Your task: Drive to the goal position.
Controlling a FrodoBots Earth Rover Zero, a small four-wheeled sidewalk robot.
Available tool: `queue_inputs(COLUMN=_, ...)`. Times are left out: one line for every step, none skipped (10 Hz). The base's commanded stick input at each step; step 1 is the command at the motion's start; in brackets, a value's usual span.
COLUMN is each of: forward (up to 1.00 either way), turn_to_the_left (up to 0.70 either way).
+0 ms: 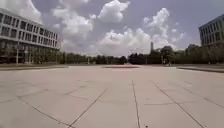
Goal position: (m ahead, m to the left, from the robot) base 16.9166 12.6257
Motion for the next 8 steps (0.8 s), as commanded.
queue_inputs(forward=0.7, turn_to_the_left=0.01)
queue_inputs(forward=0.7, turn_to_the_left=0.01)
queue_inputs(forward=0.7, turn_to_the_left=0.01)
queue_inputs(forward=0.7, turn_to_the_left=0.01)
queue_inputs(forward=0.7, turn_to_the_left=0.01)
queue_inputs(forward=0.7, turn_to_the_left=0.01)
queue_inputs(forward=0.7, turn_to_the_left=0.01)
queue_inputs(forward=0.7, turn_to_the_left=0.01)
